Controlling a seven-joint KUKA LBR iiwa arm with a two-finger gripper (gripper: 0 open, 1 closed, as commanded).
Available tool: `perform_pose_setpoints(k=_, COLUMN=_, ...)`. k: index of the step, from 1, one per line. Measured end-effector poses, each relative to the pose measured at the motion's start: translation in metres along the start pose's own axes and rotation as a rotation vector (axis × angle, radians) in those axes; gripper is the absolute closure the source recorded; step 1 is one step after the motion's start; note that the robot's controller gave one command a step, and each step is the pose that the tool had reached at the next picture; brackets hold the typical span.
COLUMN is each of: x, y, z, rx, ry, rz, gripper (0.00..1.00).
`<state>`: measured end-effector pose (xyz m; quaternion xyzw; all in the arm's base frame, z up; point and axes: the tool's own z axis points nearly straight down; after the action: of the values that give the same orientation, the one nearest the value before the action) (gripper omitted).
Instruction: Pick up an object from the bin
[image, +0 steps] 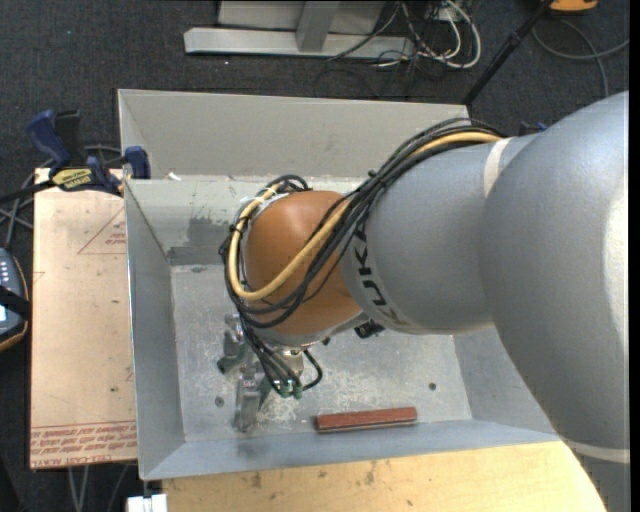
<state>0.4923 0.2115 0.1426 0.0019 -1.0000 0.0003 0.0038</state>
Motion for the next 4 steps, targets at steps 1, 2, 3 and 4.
perform_pose_setpoints(k=1, x=-0.002, y=-0.001, z=-0.004, rx=-0.001, ry=-0.007, rz=0.004, gripper=0.00)
perform_pose_setpoints(k=2, x=-0.034, y=-0.009, z=0.030, rx=-0.005, ry=-0.018, rz=-0.192, gripper=0.00)
perform_pose_setpoints(k=3, x=-0.056, y=-0.027, z=0.068, rx=-0.001, ry=-0.008, rz=-0.313, gripper=0.00)
perform_pose_setpoints(k=4, x=-0.060, y=-0.027, z=0.073, rx=-0.001, ry=-0.008, rz=-0.324, gripper=0.00)
